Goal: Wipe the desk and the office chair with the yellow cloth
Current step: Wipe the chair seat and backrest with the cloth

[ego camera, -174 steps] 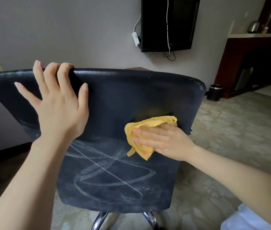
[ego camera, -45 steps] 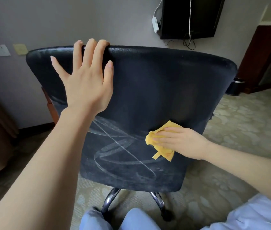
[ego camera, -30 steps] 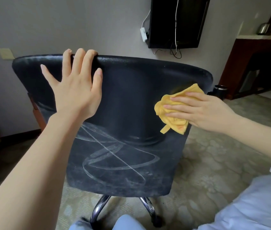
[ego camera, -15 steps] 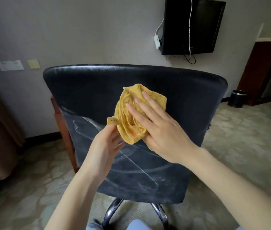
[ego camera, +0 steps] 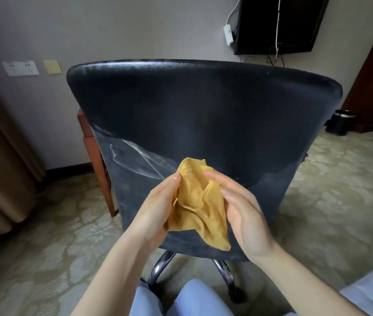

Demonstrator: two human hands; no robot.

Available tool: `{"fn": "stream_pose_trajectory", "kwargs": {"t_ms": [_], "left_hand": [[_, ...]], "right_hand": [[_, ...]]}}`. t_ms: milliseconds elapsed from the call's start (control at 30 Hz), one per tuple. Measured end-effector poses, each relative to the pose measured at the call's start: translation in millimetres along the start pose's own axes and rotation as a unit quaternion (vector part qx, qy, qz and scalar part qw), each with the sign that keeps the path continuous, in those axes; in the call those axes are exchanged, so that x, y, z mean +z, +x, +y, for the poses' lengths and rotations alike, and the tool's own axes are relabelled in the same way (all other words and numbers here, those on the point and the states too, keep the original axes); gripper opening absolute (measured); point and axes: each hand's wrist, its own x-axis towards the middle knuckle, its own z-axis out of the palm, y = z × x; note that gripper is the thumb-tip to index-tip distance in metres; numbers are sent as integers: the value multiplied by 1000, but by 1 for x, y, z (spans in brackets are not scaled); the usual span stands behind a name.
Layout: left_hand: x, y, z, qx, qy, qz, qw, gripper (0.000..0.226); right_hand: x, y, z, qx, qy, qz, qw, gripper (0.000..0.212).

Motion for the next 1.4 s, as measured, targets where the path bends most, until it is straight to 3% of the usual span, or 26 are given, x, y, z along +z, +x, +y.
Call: {"fn": "stream_pose_trajectory", "kwargs": {"t_ms": [133,233,300,433,633,867,967,1067,1200,1267,1400], "left_hand": [[-6,3,7,32,-7,22,999,39],[-16,2,11,51,1,2,999,36],[-20,1,14,47,26,-2,999,31],[-23,5,15,58,77,3,995,30],[-14,6,27,97,145,-61,983,34],[-20,9,44,138,182,-107,968,31],[-22,10,47,157,178,-106,966,23],[-21,10,41,160,147,-101,971,17],[-25,12,26,147,52,-44,987,7],[-24,14,10,123,26,25,992,22],[-3,3,-47,-134,-92,22,986,25]], "right_hand": [[-13,7,2,29,40,179,983,21],[-33,5,13,102,-52,248,962,19],[-42,-1,23,176,-129,199,955,17],[-49,-5,32,250,-120,151,949,14],[-35,13,17,191,-99,-19,976,22],[-25,34,-1,147,-131,-78,977,27],[-25,34,-5,148,-166,-123,967,39],[-24,29,-8,163,-198,-156,954,31],[-27,27,-23,121,-214,-122,962,26],[-29,31,-33,97,-207,-104,968,25],[-20,45,-45,64,-302,-52,950,27]]}}
